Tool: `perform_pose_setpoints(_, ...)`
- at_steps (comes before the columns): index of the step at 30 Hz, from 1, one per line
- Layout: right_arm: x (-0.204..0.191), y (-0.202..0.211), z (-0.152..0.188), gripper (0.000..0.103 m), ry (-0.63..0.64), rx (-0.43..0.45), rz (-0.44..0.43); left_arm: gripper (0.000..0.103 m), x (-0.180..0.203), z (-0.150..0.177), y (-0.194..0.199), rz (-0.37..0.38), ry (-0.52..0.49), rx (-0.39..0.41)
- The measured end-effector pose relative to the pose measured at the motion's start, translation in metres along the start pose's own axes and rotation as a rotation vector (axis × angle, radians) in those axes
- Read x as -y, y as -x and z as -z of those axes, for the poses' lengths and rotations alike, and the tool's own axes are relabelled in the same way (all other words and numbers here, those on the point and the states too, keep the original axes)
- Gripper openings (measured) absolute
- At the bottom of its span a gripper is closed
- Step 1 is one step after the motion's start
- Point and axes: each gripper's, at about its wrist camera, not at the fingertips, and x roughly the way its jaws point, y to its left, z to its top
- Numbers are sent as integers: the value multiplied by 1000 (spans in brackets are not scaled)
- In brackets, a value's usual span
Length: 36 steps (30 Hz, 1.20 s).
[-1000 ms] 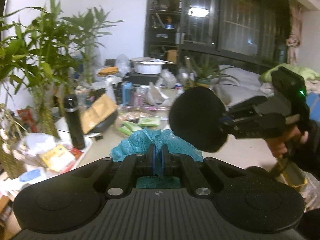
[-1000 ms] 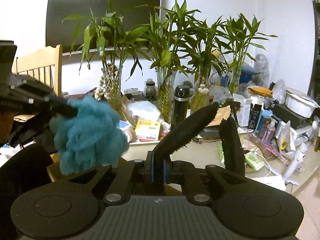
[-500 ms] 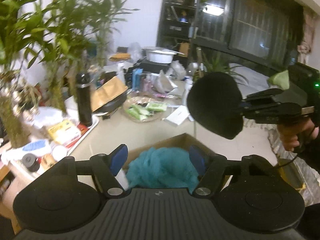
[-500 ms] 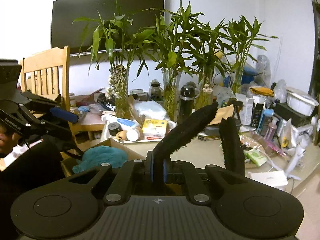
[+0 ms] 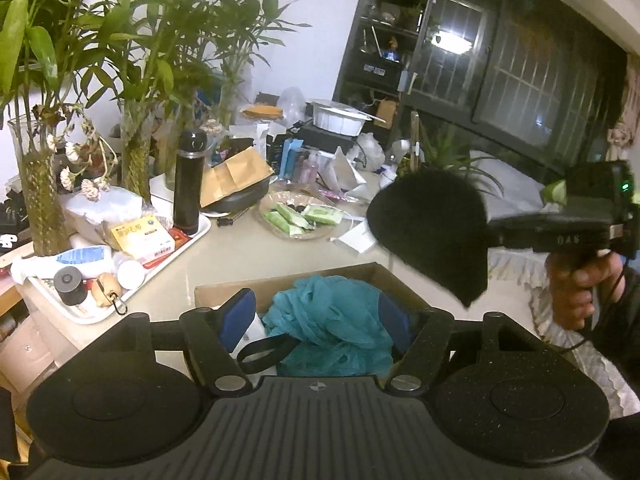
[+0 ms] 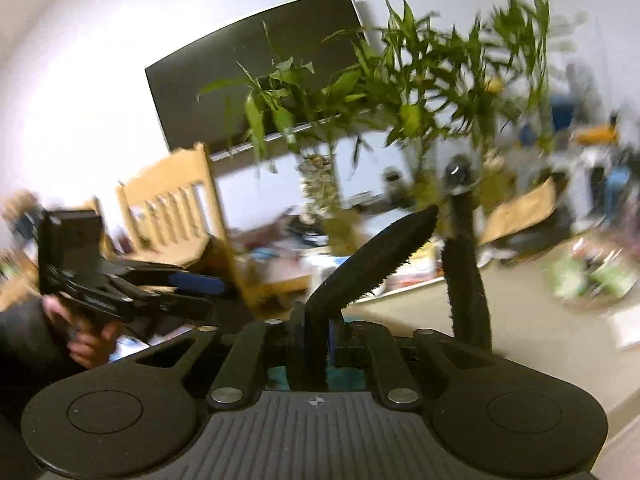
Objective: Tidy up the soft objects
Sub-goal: 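Lower the black pad into the box and open the right tool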
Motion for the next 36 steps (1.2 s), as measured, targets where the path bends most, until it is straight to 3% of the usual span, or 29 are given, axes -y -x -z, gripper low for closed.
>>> perform_pose_setpoints(1, 5, -6, 4, 46, -32, -29, -10, 67, 0, 1, 1, -4, 0, 2)
perform_pose_setpoints(3, 10, -17, 14, 66, -48, -88, 18, 67, 1, 1, 3, -13, -4, 8)
perform_pose_setpoints(10, 0, -16, 29, 93, 0, -111, 104, 68, 6, 5, 4, -66, -35, -9)
perform_pose_setpoints(18, -22, -2, 32, 103, 100, -81, 214, 81, 9, 6, -2, -177, -22, -61)
perform_pose_setpoints(22, -32, 5, 31, 103, 77, -73, 297, 84, 12, 8, 3, -221, -6, -60)
perform_pose_setpoints(26, -44, 8, 32, 103, 14, -67, 417, 103, 13, 10, 8, -245, 34, -60)
perform_pose_setpoints(33, -62, -11, 49, 103, -19, -141, 582, 103, 27, 13, 5, -294, 35, -99)
perform_pose_setpoints(36, -65, -17, 57, 103, -55, -174, 611, 103, 31, 17, 4, -320, 33, -111)
